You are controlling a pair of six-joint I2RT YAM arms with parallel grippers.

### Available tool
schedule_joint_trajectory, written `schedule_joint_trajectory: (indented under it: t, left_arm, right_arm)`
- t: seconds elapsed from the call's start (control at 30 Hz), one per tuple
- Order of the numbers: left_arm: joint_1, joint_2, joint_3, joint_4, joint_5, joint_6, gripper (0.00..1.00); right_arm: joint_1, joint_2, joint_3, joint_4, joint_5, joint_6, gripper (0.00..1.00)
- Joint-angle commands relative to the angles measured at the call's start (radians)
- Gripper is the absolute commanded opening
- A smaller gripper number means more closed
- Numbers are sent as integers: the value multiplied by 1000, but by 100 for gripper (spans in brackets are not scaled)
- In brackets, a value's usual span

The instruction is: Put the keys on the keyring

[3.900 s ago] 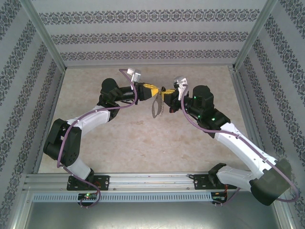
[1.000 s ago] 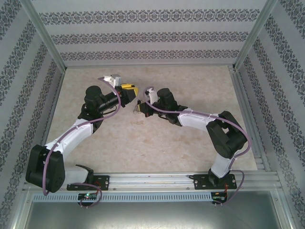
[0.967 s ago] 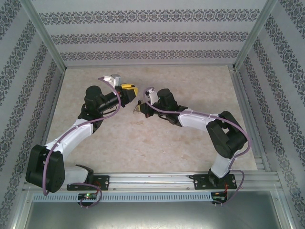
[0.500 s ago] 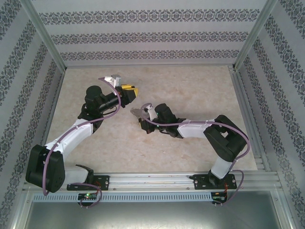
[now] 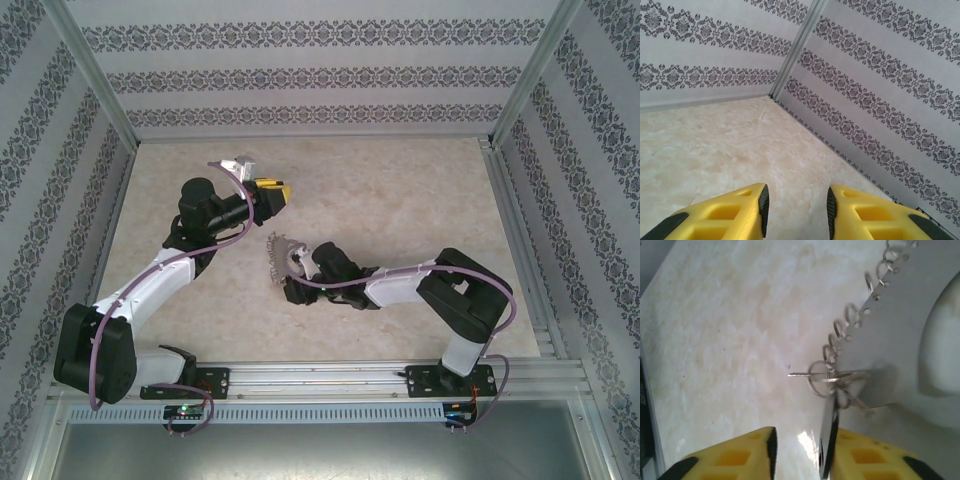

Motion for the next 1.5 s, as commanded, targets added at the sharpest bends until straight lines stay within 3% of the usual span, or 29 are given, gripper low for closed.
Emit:
schedule_joint_trajectory:
  t: [0.0,0.23,0.37,0.43,0.47,0.5,0.6,0.8,0.9,1.03,1.13,1.47]
  left_arm:
    - [11,-19,37,-23,34,-12,38]
    - [10,-45,37,-42,44,-6,39]
    - [11,-59,24,-64,35,16,46]
    - [11,-68,13,-80,11,32,57]
    - [10,-76,2,-81,-10,41,69]
    - [10,-81,-11,-77,-34,51,100]
    - [10,-100,-71,-29,-124,76,100]
    - [11,-173,-259,170,-412,212,100]
    - [10,-206,-285,120,-587,302,100]
    - [39,-191,-293,35,-735,480,100]
    - [101,-146,-350,118,-776,495,100]
    - [210,33,-459,344,-822,502,100]
  right_arm:
    - [36,-64,-58,24,-5,11,45]
    - [35,-351,-142,-120,75,-30,71]
    - [-22,-529,-150,-233,142,-63,81]
    - [-69,-618,-153,-288,181,-77,85]
    - [-97,-664,-154,-318,217,-81,89]
    - [-131,-706,-154,-346,242,-84,92]
    - [-240,-824,-147,-426,355,-76,98]
    - [-456,-974,-135,-520,691,-41,98]
    - [-549,-974,-152,-476,885,-44,98]
    - [-708,-898,-167,-410,938,-70,98]
    - [-796,-792,-170,-366,947,-64,98]
    - [-799,-366,-232,89,1030,-268,98]
